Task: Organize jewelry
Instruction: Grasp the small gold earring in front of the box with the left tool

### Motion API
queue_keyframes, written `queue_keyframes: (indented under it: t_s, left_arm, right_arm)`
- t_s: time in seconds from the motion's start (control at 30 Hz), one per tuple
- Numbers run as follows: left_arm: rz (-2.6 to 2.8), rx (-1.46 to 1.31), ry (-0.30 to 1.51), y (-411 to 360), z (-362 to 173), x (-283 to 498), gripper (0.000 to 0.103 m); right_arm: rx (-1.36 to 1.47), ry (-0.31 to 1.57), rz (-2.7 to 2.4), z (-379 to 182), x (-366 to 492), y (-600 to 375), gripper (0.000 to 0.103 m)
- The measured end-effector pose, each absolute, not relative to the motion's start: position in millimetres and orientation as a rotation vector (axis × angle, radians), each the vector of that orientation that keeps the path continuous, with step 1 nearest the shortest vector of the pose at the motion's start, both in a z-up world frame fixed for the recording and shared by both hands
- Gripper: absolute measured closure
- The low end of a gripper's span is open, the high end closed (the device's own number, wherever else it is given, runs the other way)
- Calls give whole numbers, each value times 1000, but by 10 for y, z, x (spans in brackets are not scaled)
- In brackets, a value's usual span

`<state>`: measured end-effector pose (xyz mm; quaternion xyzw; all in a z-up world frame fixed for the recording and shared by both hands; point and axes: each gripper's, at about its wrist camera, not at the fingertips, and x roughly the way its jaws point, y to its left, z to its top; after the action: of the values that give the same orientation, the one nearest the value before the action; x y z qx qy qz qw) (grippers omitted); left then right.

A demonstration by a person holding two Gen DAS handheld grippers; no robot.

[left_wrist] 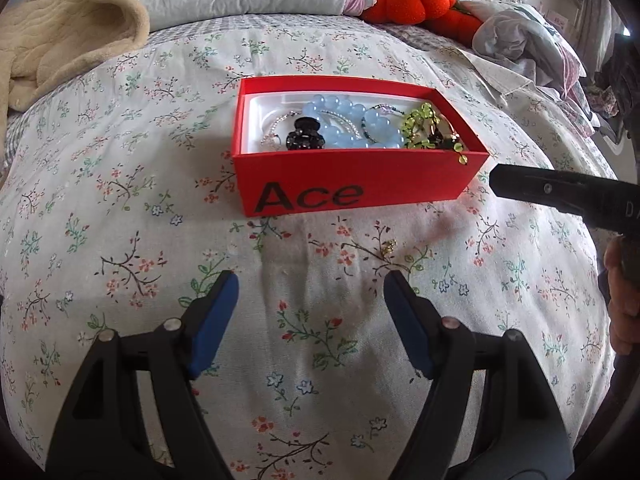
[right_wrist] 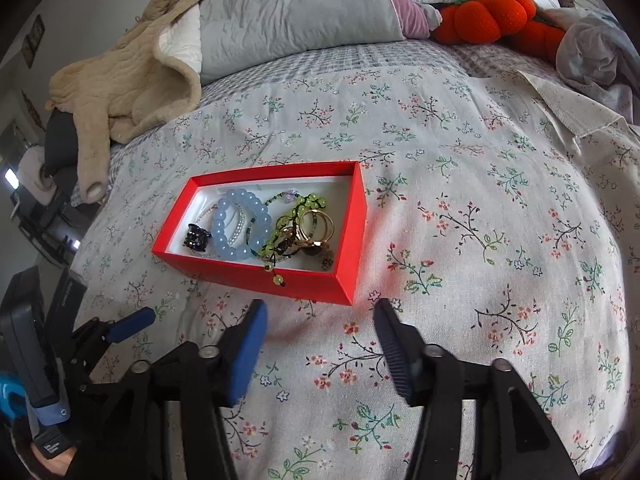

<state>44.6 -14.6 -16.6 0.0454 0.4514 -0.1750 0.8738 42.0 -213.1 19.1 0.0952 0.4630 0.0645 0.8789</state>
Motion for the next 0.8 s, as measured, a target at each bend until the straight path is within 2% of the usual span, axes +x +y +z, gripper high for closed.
queue_keyframes:
  t_s: [0.07, 0.13, 0.23, 0.37, 0.5, 0.8]
  left_arm:
    - [-385, 98, 949, -196, -190, 443, 29]
    - [-415, 91, 964, -252, -218, 451, 38]
    - [-450, 83, 985, -349, -264, 466, 61]
    - [-470, 92, 981, -458, -273, 485, 68]
    - [-488, 82, 987, -524, -281, 509, 81]
    - [-493, 124, 985, -634, -310, 510, 96]
  right_arm:
    - [192, 996, 127, 136, 404, -2148, 25]
    - [194, 1030, 117, 70, 382, -2166, 25]
    - [186, 1066, 123, -9, 330, -2176, 25]
    - [160, 1081, 129, -48, 260, -2171, 25]
    - [156, 1087, 133, -65, 215, -2204, 25]
    - [164, 1092, 108, -90, 164, -2356, 25]
